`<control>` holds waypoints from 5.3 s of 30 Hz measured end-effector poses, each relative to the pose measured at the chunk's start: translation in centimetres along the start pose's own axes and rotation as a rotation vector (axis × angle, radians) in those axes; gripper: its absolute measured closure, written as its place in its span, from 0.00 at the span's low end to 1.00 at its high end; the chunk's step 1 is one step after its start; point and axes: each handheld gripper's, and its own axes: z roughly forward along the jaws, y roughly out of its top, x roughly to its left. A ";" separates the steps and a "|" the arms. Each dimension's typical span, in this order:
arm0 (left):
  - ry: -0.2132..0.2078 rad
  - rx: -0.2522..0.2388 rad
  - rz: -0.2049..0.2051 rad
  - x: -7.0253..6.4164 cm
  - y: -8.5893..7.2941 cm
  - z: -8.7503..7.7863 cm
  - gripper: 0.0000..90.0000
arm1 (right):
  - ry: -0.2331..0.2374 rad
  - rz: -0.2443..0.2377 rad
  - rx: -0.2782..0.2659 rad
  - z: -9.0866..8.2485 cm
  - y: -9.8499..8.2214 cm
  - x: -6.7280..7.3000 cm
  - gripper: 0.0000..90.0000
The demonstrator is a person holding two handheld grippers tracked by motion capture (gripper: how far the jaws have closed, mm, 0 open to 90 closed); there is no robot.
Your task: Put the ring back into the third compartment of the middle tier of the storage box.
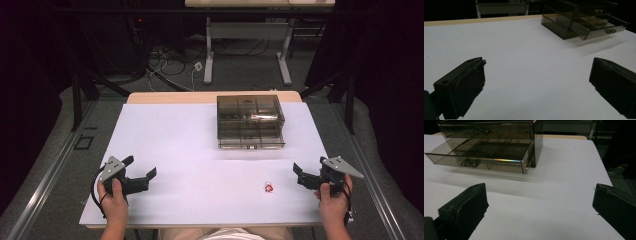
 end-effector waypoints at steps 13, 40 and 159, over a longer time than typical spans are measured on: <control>-0.008 -0.002 0.011 -0.1 0.0 0.2 0.00 | 0.024 -0.038 0.000 0.6 -0.1 1.3 0.00; -0.024 -0.004 -0.008 -0.4 -0.2 0.2 0.00 | 0.227 -0.042 0.060 1.0 0.1 4.2 0.09; -0.022 0.032 -0.041 -0.1 -0.3 0.6 0.02 | 0.321 -0.275 0.351 3.1 -2.5 8.4 0.81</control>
